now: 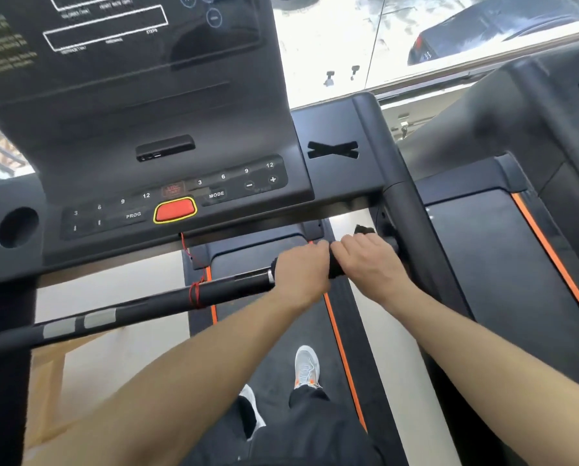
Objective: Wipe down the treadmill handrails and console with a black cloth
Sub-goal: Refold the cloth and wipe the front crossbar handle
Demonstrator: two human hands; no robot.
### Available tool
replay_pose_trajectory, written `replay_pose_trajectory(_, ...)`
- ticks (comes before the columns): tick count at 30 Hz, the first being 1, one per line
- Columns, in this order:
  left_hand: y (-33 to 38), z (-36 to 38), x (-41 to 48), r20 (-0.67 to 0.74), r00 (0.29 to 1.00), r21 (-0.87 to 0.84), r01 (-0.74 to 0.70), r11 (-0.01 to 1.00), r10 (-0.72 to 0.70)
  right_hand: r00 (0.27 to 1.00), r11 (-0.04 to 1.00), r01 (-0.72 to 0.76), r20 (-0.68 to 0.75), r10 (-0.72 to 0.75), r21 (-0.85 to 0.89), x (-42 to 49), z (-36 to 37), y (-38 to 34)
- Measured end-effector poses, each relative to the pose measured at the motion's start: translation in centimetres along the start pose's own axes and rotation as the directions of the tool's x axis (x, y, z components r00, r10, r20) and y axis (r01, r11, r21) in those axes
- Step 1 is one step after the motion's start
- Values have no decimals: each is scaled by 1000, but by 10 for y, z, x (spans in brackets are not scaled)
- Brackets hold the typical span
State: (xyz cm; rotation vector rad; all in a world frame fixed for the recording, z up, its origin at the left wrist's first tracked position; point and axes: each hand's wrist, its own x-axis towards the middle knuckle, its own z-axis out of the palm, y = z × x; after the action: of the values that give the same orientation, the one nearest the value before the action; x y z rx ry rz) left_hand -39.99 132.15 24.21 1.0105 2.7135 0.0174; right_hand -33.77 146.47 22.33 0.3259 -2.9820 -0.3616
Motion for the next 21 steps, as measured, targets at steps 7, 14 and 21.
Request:
replay_pose_trajectory(7, -4, -32, 44, 568, 819, -262, 82, 962, 85, 675, 931, -159, 724, -140, 329, 52, -43, 38)
replay_pose_trajectory(14, 6, -32, 47, 550, 833, -270, 110, 956, 60, 663, 939, -139, 734, -148, 314, 52, -40, 45)
replay_pose_trajectory(21, 31, 7, 15, -168, 986, 43, -9, 999, 16, 994, 996, -70, 86, 65, 54, -1, 3, 15)
